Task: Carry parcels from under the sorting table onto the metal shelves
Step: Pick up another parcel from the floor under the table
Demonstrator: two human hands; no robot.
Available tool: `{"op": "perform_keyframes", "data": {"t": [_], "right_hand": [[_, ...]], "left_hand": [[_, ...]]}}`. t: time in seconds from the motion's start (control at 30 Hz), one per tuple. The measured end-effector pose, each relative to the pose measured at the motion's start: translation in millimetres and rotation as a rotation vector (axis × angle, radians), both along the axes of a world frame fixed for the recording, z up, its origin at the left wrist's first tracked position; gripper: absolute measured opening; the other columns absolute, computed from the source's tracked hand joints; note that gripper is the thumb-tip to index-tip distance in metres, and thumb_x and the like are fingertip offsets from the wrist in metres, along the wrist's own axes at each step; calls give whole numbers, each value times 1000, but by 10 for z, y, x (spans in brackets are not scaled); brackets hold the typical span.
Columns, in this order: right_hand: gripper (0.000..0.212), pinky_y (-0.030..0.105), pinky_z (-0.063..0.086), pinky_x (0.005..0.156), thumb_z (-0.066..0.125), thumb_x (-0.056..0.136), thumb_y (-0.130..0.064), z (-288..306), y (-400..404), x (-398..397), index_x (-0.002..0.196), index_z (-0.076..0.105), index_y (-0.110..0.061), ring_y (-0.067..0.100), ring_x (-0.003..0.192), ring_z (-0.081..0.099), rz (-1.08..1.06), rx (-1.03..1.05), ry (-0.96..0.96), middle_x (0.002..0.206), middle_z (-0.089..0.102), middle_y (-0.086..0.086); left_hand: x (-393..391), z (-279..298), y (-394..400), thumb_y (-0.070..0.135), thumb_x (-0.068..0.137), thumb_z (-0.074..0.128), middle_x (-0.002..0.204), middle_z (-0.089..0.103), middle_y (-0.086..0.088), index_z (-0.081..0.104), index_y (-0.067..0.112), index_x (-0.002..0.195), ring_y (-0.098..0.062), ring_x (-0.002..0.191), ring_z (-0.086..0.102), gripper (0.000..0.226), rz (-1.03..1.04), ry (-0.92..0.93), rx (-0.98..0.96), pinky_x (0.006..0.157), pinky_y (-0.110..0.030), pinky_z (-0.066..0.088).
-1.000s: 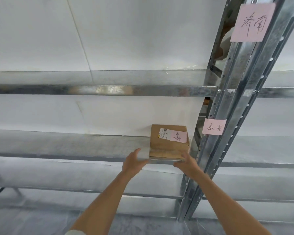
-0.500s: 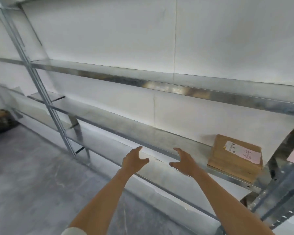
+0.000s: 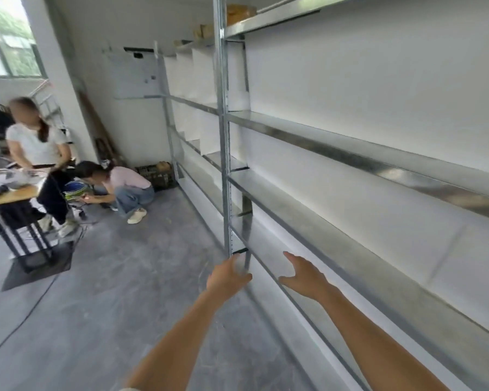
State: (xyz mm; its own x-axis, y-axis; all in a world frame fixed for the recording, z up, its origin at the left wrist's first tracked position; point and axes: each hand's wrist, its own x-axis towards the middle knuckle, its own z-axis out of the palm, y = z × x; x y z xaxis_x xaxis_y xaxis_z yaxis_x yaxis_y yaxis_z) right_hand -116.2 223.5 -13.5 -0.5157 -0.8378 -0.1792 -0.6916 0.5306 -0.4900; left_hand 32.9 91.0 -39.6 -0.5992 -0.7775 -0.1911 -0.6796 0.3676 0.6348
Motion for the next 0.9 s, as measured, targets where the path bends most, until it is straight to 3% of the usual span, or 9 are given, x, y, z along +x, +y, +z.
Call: {"op": "perform_keyframes", "data": {"t": [0.3,0.43,0.57,0.9], "right_hand": [[76,37,34,109,60,85,-40,-35,-1994,619,150,24,-21,25,139,37,272,25,13,154,34,6],[76,33,32,111,61,85,-38,-123,-2820,978,149,25,-19,23,139,36,399,36,2,154,33,7],[75,32,28,113,61,87,-34,-244,-3654,1311,149,24,-15,23,141,32,537,46,-23,155,29,9],[76,35,33,110,62,85,-39,-251,-6035,1863,148,27,-18,26,138,36,807,61,-40,153,30,10]], "left_hand": [[941,-127,-1594,51,70,67,141,54,-7,44,26,141,-27,129,52,79,233,7,4,104,-39,44],[1401,-203,-2113,40,82,67,140,53,-10,46,23,140,-28,130,50,63,388,-31,8,102,-34,43],[1792,-293,-2620,39,83,65,142,50,-9,44,21,140,-25,130,48,64,521,-44,26,104,-32,41],[2355,-203,-4396,39,85,61,145,45,-9,40,18,143,-24,132,46,65,813,-54,22,105,-32,40]]}}
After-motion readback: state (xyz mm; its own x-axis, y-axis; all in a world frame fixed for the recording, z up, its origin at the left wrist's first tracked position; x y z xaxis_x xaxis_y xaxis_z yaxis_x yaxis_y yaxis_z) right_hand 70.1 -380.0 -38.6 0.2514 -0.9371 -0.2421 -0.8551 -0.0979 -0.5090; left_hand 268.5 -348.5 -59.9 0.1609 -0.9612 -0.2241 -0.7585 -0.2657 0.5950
